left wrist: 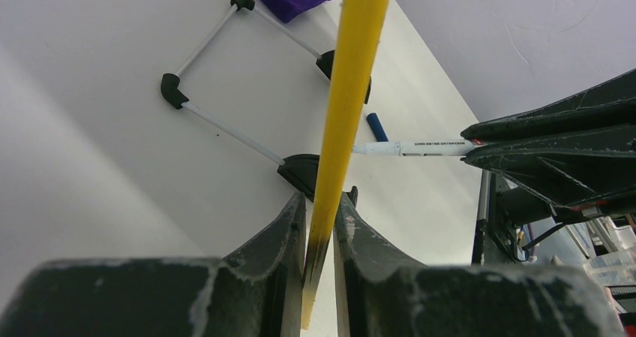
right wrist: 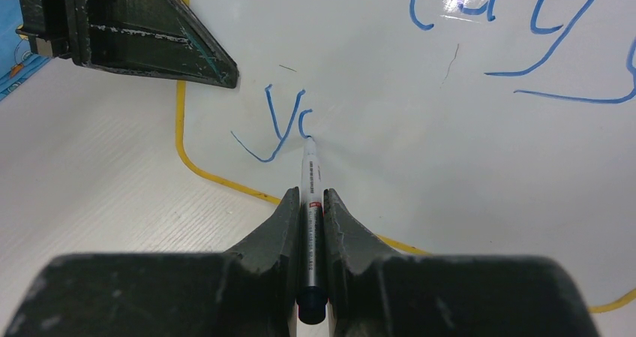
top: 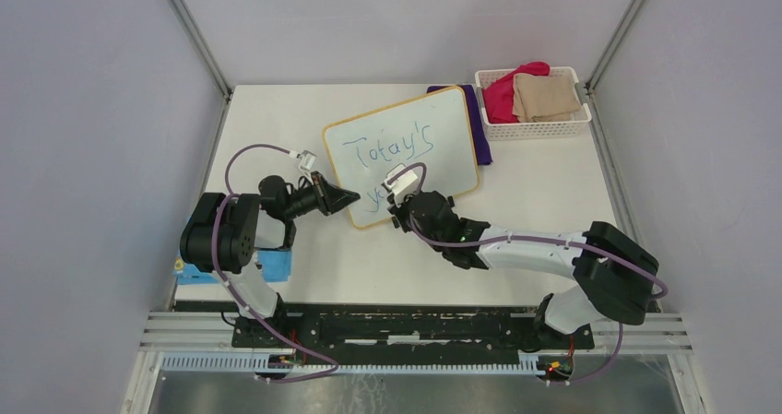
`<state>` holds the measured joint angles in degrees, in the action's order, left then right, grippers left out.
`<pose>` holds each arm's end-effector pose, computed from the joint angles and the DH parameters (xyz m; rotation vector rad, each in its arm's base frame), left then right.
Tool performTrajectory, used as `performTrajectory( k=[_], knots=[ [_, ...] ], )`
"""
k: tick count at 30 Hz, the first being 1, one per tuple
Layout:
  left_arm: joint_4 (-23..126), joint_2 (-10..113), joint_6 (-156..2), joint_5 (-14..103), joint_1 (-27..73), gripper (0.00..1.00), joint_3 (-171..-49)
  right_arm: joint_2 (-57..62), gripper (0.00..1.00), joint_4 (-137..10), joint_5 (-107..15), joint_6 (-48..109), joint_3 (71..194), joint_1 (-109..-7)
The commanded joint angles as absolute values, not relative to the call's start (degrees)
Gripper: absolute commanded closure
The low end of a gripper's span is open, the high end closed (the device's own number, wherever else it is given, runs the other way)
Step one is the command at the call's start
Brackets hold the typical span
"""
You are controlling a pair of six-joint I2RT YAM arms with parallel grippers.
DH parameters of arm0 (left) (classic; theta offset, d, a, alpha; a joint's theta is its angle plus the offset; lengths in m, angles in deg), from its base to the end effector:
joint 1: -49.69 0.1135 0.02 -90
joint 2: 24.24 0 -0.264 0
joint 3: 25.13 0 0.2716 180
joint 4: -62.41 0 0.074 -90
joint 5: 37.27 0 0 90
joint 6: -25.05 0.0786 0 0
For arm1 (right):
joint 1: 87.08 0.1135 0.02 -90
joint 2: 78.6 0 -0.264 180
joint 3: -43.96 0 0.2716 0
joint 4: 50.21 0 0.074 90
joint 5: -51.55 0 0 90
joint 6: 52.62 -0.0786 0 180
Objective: Write a sentence on the whiteboard
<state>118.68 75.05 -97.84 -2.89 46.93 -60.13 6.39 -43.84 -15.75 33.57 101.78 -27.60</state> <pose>0.2942 -0.0791 0.1128 0.3023 1.7951 -1.2712 0.2168 0.3081 0.2004 -0.6556 1.8059 0.3636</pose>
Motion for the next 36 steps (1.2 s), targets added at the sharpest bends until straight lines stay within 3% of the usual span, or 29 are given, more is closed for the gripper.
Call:
performTrajectory(
  k=[1,36],
  knots=[
    [114.6,75.5,-93.8,0.1,46.6,0.98,-60.7,4.6,1.0,-42.9,-13.1,33.7,102.5,-29.0],
    [113.9,75.6,-93.6,0.0,46.5,0.98,-60.9,6.5,1.0,-44.0,-17.4,33.6,106.3,-28.3]
  ],
)
